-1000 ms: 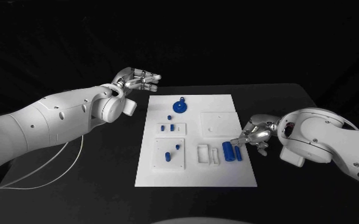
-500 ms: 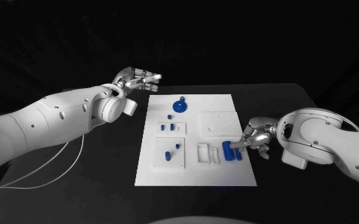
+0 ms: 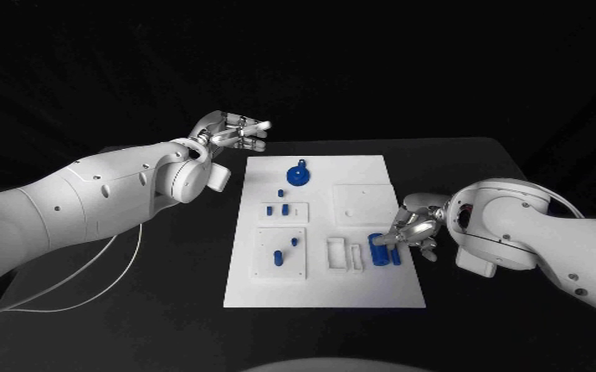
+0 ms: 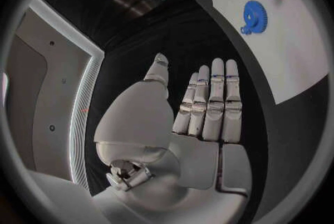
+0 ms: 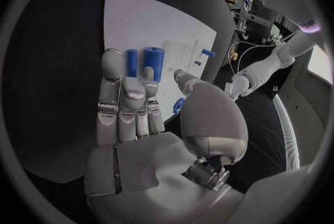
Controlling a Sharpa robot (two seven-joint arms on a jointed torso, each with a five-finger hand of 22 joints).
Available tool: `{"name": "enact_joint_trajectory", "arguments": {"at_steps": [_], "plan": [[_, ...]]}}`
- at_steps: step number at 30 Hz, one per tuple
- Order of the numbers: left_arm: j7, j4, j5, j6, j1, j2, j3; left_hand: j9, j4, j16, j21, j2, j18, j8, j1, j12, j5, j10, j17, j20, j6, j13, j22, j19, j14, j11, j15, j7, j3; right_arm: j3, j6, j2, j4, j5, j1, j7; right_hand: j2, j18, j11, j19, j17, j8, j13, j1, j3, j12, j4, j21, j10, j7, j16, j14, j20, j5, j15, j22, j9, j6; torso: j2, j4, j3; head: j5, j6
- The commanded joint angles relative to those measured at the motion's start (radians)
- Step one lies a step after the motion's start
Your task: Assemble the parts on the task board
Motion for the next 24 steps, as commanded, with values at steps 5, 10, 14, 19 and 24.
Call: {"name": "enact_joint_trajectory", "arguments": {"at_steps": [5, 10, 14, 19, 24], "plan": [[0.010, 0.005, 0.007, 0.018, -0.001, 0.005, 0.001, 0.001, 0.014, -0.002, 0.003, -0.019, -0.011, -0.002, -0.002, 0.000, 0.004, -0.011, -0.001, 0.006, -0.012, 0.001, -0.007, -0.001, -0.012, 0.002, 0.005, 0.002, 0.003, -0.010, 0.006, 0.015, -0.014, -0.041, -0.002, -0.055, -0.005, -0.013, 0.000, 0.036, 0.007, -0.001, 0.001, 0.022, -0.022, -0.008, -0.018, 0.000, -0.005, -0.001, -0.007, 0.006, -0.001, -0.006, 0.004, 0.003, 0.009, -0.008, 0.001, -0.0008, 0.0000, 0.016, 0.002], [0.005, 0.006, 0.007, 0.025, -0.001, 0.004, 0.001, 0.001, 0.023, -0.002, 0.006, -0.021, -0.009, -0.002, -0.001, 0.000, 0.003, -0.013, -0.001, 0.006, -0.014, 0.001, -0.012, 0.003, -0.013, 0.003, 0.006, 0.003, 0.006, -0.020, 0.012, 0.023, -0.020, -0.067, -0.002, -0.057, -0.002, -0.014, 0.000, 0.036, 0.012, -0.001, 0.003, 0.025, -0.031, -0.009, -0.022, 0.000, -0.004, -0.002, -0.007, 0.007, 0.000, -0.006, 0.004, 0.007, 0.010, -0.008, 0.001, -0.0013, -0.0007, 0.019, -0.002], [0.001, 0.006, 0.007, 0.030, -0.001, 0.003, 0.001, 0.001, 0.025, -0.002, 0.007, -0.023, -0.008, -0.002, -0.002, 0.000, 0.003, -0.014, -0.001, 0.006, -0.014, 0.001, -0.013, 0.005, -0.012, 0.003, 0.006, 0.003, 0.006, -0.028, 0.013, 0.032, -0.024, -0.083, -0.002, -0.057, -0.003, -0.014, 0.000, 0.037, 0.014, -0.001, 0.003, 0.027, -0.033, -0.010, -0.023, 0.002, -0.004, -0.002, -0.008, 0.008, -0.001, -0.006, 0.004, 0.009, 0.010, -0.007, 0.001, -0.0012, -0.0005, 0.020, -0.003], [-0.004, 0.004, 0.007, 0.036, -0.001, 0.003, 0.001, 0.001, 0.037, -0.002, 0.006, -0.028, -0.008, -0.001, -0.002, 0.000, 0.003, -0.016, -0.001, 0.008, -0.014, 0.001, -0.017, 0.001, -0.018, 0.004, 0.008, 0.003, 0.009, -0.042, 0.011, 0.050, -0.031, -0.115, -0.002, -0.058, -0.004, -0.014, -0.001, 0.037, 0.017, -0.001, 0.005, 0.026, -0.035, -0.008, -0.023, 0.005, -0.003, -0.003, -0.006, 0.008, -0.001, -0.006, 0.004, 0.011, 0.010, -0.006, 0.000, -0.0028, -0.0003, 0.023, -0.006], [-0.007, 0.002, 0.007, 0.038, -0.001, 0.004, 0.001, 0.001, 0.037, -0.002, 0.006, -0.028, -0.008, -0.001, -0.002, 0.000, 0.003, -0.016, -0.001, 0.008, -0.014, 0.001, -0.017, 0.001, -0.018, 0.004, 0.008, 0.003, 0.009, -0.051, 0.009, 0.065, -0.036, -0.136, -0.002, -0.059, -0.008, -0.014, -0.001, 0.037, 0.018, -0.001, 0.006, 0.024, -0.038, -0.008, -0.020, 0.006, -0.002, -0.002, -0.006, 0.008, -0.001, -0.006, 0.004, 0.013, 0.010, -0.007, 0.001, -0.0018, -0.0002, 0.022, -0.008]]}}
